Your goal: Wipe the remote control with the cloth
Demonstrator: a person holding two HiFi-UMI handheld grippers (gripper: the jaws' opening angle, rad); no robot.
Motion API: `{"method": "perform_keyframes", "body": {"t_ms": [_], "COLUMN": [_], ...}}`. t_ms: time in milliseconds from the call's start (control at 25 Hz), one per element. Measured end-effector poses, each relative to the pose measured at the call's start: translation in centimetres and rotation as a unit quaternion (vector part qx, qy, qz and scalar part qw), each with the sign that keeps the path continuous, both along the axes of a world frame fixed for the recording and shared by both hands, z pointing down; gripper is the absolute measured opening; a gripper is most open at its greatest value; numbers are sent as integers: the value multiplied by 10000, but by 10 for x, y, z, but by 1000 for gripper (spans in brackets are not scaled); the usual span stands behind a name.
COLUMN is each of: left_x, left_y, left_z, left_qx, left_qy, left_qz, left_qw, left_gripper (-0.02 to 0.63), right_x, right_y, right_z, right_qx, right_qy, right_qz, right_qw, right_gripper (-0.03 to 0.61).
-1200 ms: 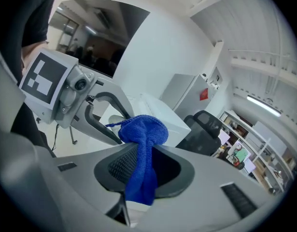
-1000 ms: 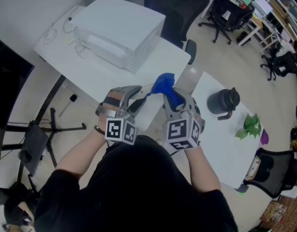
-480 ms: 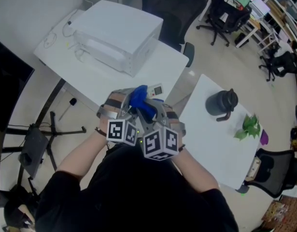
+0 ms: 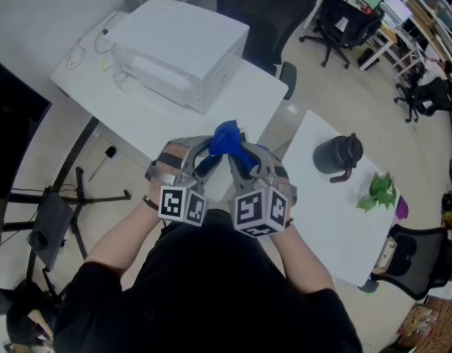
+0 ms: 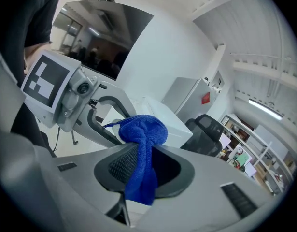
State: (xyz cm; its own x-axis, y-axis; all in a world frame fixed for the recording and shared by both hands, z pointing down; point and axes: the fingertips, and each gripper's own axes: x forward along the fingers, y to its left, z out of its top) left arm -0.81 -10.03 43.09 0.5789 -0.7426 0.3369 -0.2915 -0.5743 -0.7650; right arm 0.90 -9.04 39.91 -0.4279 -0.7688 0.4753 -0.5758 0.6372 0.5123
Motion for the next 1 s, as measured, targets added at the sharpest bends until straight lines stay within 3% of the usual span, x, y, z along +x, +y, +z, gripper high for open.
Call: {"method": "perform_keyframes", "body": {"t_ms": [240, 320, 360, 400, 440, 480, 520, 560, 680, 720, 760, 800, 840, 880, 920, 1000], "left_x": [-4, -7, -9, -11, -12, -13, -14, -15, -21, -25, -28, -29, -28, -26, -24, -19], "left_y": [0, -5, -8, -12, -16, -20, -22, -24, -31, -34, -36, -37, -38, -37, -37, -34], "left_z": [2, 1, 0, -5, -11, -18, -25, -32, -50, -55, -60, -64, -68, -70, -70, -70], "left_qx": [-76, -578, -1013, -1529, -2073, -2608, -3117, -3579, -4532, -4685, -4787, -4870, -4951, -5036, -5119, -5262], "left_qy": [103, 676, 1206, 1874, 2612, 3347, 4041, 4690, 6273, 6632, 6898, 7076, 7183, 7239, 7259, 7223], "left_qz": [-52, -165, -243, -311, -335, -291, -182, -15, 521, 624, 721, 823, 924, 1017, 1091, 1187], "left_qw": [9999, 9959, 9872, 9698, 9422, 9050, 8598, 8074, 6312, 5804, 5384, 5053, 4800, 4604, 4462, 4327], "left_gripper": [196, 196, 196, 196, 196, 196, 196, 196, 196, 196, 196, 196, 196, 196, 196, 196], "right_x": [34, 34, 33, 32, 34, 36, 39, 42, 39, 34, 28, 21, 15, 8, 2, -6], "right_y": [-13, -14, -13, -11, -9, -6, -4, -2, 0, 1, 3, 6, 8, 10, 12, 15], "right_z": [-8, -21, -30, -41, -50, -56, -59, -58, -46, -41, -35, -30, -25, -21, -17, -12], "right_qx": [129, 267, 351, 399, 373, 257, 79, -120, -720, -933, -1149, -1357, -1551, -1730, -1886, -2089], "right_qy": [-98, -488, -879, -1406, -2021, -2631, -3147, -3561, -4483, -4676, -4816, -4914, -4977, -5015, -5037, -5063], "right_qz": [478, 379, 279, 197, 150, 139, 147, 150, 29, -56, -157, -266, -376, -484, -581, -705], "right_qw": [9987, 9977, 9951, 9891, 9785, 9643, 9490, 9343, 8910, 8790, 8687, 8599, 8525, 8463, 8410, 8337], "right_gripper": [101, 101, 101, 101, 101, 101, 101, 101, 101, 101, 101, 101, 101, 101, 101, 101]}}
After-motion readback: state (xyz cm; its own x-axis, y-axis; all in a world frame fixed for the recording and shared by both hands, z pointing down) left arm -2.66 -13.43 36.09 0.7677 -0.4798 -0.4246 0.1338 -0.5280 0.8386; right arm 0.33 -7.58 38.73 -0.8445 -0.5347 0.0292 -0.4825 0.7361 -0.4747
